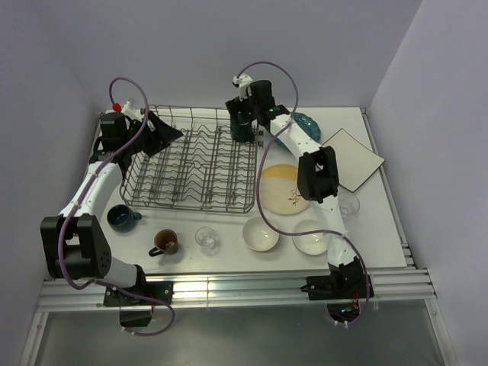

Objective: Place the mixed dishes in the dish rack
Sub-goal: Place the cup upside down on the dish rack, then grab a cup with the left arm

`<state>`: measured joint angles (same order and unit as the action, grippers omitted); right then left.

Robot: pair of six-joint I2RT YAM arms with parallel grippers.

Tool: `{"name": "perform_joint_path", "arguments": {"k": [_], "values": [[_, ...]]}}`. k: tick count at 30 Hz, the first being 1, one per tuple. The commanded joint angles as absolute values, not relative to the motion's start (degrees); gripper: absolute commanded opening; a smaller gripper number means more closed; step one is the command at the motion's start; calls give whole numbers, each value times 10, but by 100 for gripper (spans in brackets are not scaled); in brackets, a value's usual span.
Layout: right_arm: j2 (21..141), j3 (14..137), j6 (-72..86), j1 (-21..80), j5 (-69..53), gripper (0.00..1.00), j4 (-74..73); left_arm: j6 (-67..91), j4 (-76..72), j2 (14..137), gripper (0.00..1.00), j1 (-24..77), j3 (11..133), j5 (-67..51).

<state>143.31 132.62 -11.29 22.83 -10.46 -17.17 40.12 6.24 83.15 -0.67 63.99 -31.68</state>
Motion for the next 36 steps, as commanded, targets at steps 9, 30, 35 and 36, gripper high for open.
{"name": "perform_joint_path", "arguments": {"k": [9, 30, 35, 36], "values": [[1368, 1332, -124, 221, -116, 100, -127, 393, 40, 827, 81, -4, 650, -321], [1244, 1230, -24, 203, -659, 93, -178, 369, 237, 733, 83, -22, 687, -85], [1196, 1159, -62, 207, -667, 90, -218, 430, 377, 674, 79, -24, 685, 81], [1189, 1145, -70, 209, -668, 90, -221, 438, 394, 648, 78, -24, 681, 100]]}}
